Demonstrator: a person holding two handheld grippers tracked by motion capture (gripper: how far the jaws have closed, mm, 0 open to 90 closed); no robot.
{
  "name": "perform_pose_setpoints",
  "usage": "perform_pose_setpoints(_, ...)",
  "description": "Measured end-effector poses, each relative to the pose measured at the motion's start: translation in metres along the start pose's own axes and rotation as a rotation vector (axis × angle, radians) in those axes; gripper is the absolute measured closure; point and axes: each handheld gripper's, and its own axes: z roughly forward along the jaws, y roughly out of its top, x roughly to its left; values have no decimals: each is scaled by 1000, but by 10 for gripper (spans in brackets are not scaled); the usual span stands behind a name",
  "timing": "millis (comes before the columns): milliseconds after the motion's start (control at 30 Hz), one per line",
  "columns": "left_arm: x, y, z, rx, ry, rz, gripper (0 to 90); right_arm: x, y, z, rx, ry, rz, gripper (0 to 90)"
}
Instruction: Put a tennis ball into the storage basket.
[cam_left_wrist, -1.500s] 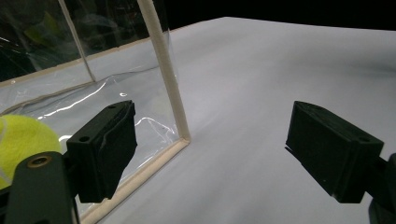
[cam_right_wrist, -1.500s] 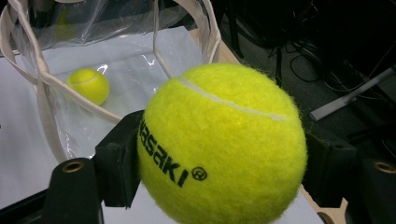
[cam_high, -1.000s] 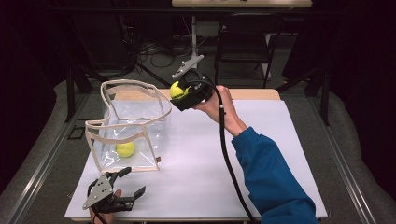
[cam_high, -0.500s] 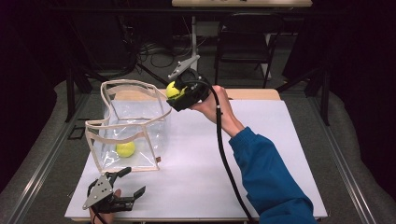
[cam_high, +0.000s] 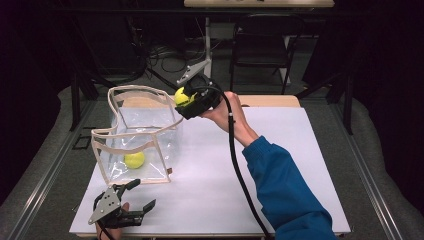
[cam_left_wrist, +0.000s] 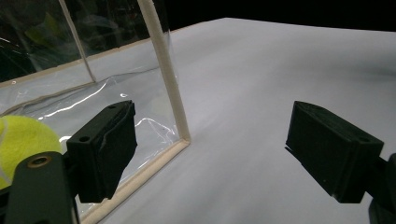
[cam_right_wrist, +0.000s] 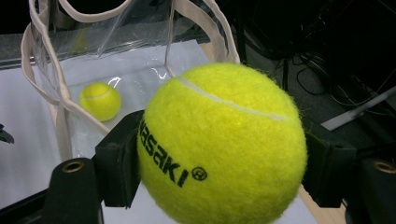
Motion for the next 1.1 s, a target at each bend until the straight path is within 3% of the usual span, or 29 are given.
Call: perform_pose_setpoints(1100, 0, 0, 0, -7, 5, 0, 158, 9, 13, 13, -5, 23, -20, 263)
